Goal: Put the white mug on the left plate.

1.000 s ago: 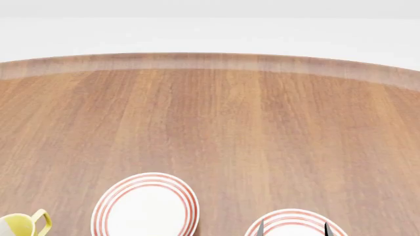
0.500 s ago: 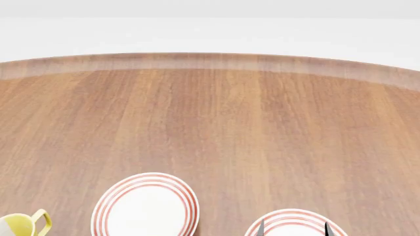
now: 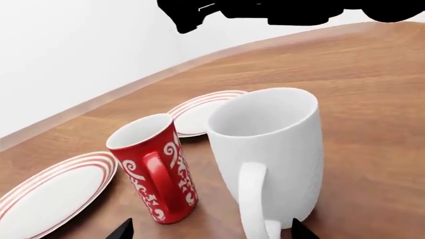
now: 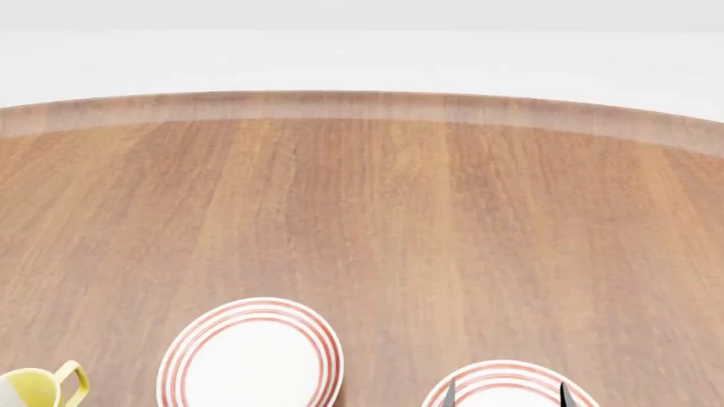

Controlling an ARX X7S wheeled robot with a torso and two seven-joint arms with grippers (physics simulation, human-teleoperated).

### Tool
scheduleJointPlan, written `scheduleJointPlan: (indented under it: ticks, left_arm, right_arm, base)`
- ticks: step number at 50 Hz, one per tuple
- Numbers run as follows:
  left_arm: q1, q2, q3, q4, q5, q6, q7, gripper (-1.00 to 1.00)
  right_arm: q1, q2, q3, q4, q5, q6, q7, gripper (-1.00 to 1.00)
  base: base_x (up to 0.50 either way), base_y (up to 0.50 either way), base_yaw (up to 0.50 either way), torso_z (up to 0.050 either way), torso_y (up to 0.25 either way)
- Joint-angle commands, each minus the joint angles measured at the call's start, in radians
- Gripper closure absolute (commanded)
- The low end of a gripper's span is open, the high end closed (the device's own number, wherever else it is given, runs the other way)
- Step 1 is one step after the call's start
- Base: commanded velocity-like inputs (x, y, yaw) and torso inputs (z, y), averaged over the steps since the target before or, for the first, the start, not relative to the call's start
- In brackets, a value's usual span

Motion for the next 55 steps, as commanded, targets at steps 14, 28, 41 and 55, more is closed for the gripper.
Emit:
scheduleJointPlan:
  ticks: [14,28,41,55]
  left_arm:
    - [-0.034,-0.001,0.059,0.028,-0.035,-0.066,0.032,-1.0]
    - [-0.074,0.017,0.077,-0.019,-0.05,-0.077,0.048,-1.0]
    - [-0.103,0.034,0.096,-0.042,-0.054,-0.103,0.062,-1.0]
    - [-0.117,0.044,0.117,-0.052,-0.057,-0.107,0.078,-1.0]
  right_arm:
    - [0.005,0.008,-0.01,0.004,0.006,-0.003,0.009,-1.0]
    - [0.005,0.012,-0.016,0.002,0.007,-0.002,0.015,-1.0]
    - [0.004,0.017,-0.019,-0.002,0.012,-0.007,0.02,-1.0]
    - [0.006,0.021,-0.025,0.002,0.015,-0.009,0.024,-1.0]
  base:
    - [0.0,0.0,0.0,0.0,0.0]
    - [0.0,0.0,0.0,0.0,0.0]
    - [0.0,0.0,0.0,0.0,0.0]
    - [0.0,0.0,0.0,0.0,0.0]
